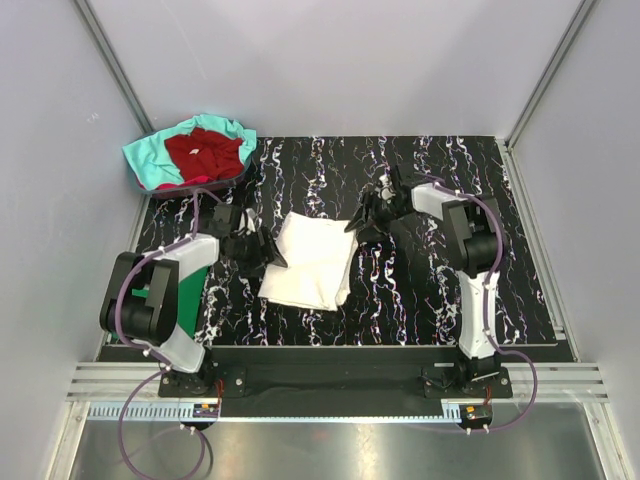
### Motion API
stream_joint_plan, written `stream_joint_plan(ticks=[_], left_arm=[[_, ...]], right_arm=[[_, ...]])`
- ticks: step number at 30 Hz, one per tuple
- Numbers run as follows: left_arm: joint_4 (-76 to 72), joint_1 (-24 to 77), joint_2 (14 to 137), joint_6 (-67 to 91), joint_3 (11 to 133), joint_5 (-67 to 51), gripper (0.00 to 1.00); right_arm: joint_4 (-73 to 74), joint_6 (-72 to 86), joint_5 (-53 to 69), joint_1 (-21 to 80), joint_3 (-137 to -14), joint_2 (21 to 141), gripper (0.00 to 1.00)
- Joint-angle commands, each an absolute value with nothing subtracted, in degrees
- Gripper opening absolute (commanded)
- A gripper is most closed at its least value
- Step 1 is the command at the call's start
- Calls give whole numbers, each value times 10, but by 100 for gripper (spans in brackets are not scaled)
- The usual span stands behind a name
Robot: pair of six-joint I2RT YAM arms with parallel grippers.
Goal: Fold and stack the t-shirts
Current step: Fold the tshirt
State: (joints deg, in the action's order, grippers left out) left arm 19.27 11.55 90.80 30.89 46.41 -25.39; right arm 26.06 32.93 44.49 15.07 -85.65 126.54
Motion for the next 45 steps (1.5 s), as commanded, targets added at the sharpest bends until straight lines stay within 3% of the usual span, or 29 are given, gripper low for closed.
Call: stream_joint_plan(ticks=[1,8,12,15,19,23,26,32,40,45], left_arm=[[140,144,888,356,425,-287,75],[110,353,796,538,384,-263,73],[88,441,781,600,416,-281,73],[122,462,778,566,487,-299,73],[252,407,767,465,597,-258,75],[297,303,782,349,677,-273,77],[288,224,814,292,701,-332,77],[326,156,909,122,755,-377,79],[294,129,999,96,752,-371,78],[315,123,1031,60,757,-340,77]], right_arm=[[282,324,436,155,-934,1296,61],[437,295,380,138,-1155,1359,65],[532,251,323,95,-1173,1329,68],[557,218,293,63,-1111,1267,70],[522,179,323,61,-986,1174,70],[424,181,387,62,-842,1106,70],[337,201,457,69,-815,1106,70],[338,170,488,116,-967,1211,70],[418,152,529,135,-1173,1380,70],[440,142,533,149,-1215,1430,70]])
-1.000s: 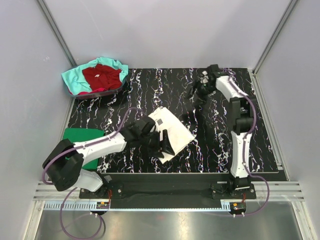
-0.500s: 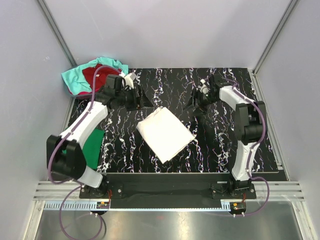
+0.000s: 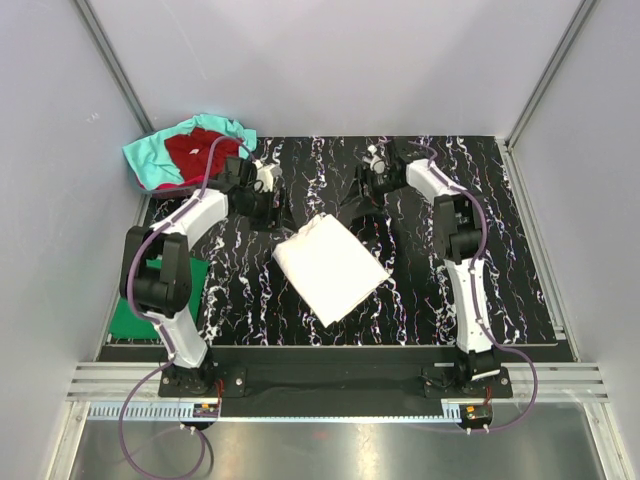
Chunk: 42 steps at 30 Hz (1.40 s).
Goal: Fold and stack the t-shirts
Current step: Fold the tshirt
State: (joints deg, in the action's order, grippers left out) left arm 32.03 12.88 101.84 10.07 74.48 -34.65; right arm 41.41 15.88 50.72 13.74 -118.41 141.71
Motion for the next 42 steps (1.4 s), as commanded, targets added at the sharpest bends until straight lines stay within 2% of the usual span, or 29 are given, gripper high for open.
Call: stream_joint_plan(ticks=[1,12,20,23,25,27,30,36,39,42], left_arm=[[322,120,1034,55,758,-352,76],[304,119,1022,72,694,-394,72],[307,118,1006,78,659,-388,68],[303,115,998,84,639,-375,67],[300,113,994,87,626,-376,66],[297,111,991,91,620,-374,66],[295,110,990,91,615,-375,67],[298,110,986,93,616,-380,67],[301,110,987,94,618,-376,65],[299,110,982,98,615,-371,61]], right_arm=[[436,146,537,151,-1215,1433,70],[405,161,593,178,-1218,1456,64],[367,192,600,182,-1202,1455,51],[343,209,606,183,-1195,1455,49],[345,208,607,182,-1195,1457,50],[354,198,606,183,-1194,1458,57],[355,186,609,186,-1185,1454,62],[363,179,621,206,-1192,1468,61],[360,184,619,210,-1199,1473,58],[331,204,607,210,-1185,1458,46]])
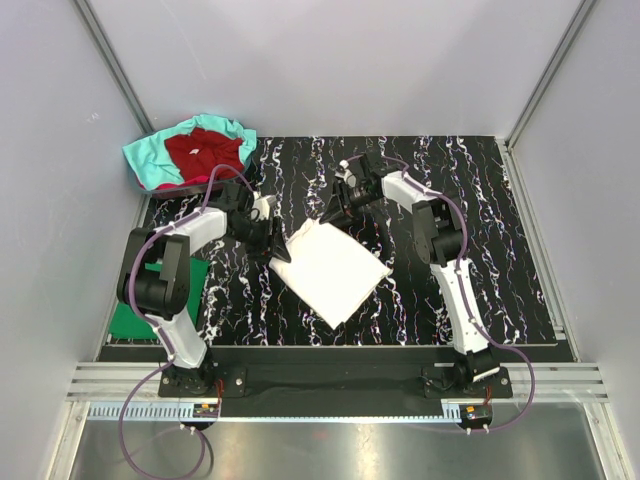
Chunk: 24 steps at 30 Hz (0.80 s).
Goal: Fold and stack the t-shirts
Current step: Fold the tshirt
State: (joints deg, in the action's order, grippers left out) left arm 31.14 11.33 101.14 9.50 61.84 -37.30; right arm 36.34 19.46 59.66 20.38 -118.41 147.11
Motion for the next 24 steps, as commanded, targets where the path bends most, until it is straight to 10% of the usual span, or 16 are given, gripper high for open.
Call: stream_joint_plan(ticks=[1,11,17,24], left_arm=[[297,110,978,102,613,-369,59],[302,109,974,112,606,-361,50],[304,109,956,121,610,-333,65],[203,98,940,178,694,-319,68]], right_arm=[[326,210,605,210,-1184,1455,43],[301,235,612,210,-1178,1436,47],[264,264,631,212,-1159,1440,15],[262,261,627,211,-1139,1406,9]])
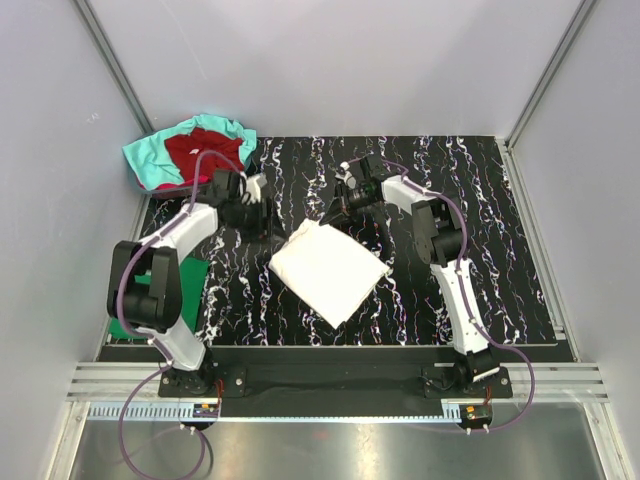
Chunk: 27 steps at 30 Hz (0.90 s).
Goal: Fold and stack the t-shirts
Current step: Fold the tshirt
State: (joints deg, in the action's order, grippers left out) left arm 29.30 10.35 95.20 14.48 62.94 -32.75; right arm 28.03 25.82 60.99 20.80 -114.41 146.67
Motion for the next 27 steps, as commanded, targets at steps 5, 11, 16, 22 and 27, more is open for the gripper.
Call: stream_joint_plan(ticks=[5,11,16,22,27], left_arm=[[200,109,1090,221,820,-344,50],[217,150,1179,211,909,-269,23],[226,164,1215,218,920,-272,6],[242,171,1266,226,937,-251,0],[265,171,1293,237,942,-217,0]], right_arm=[[253,266,627,211,-1131,1388,10],[239,279,635,212,-1129,1388,10],[236,281,637,212,-1127,1395,10],[222,286,643,213,-1115,1400,9],[211,294,652,216,-1129,1403,9]])
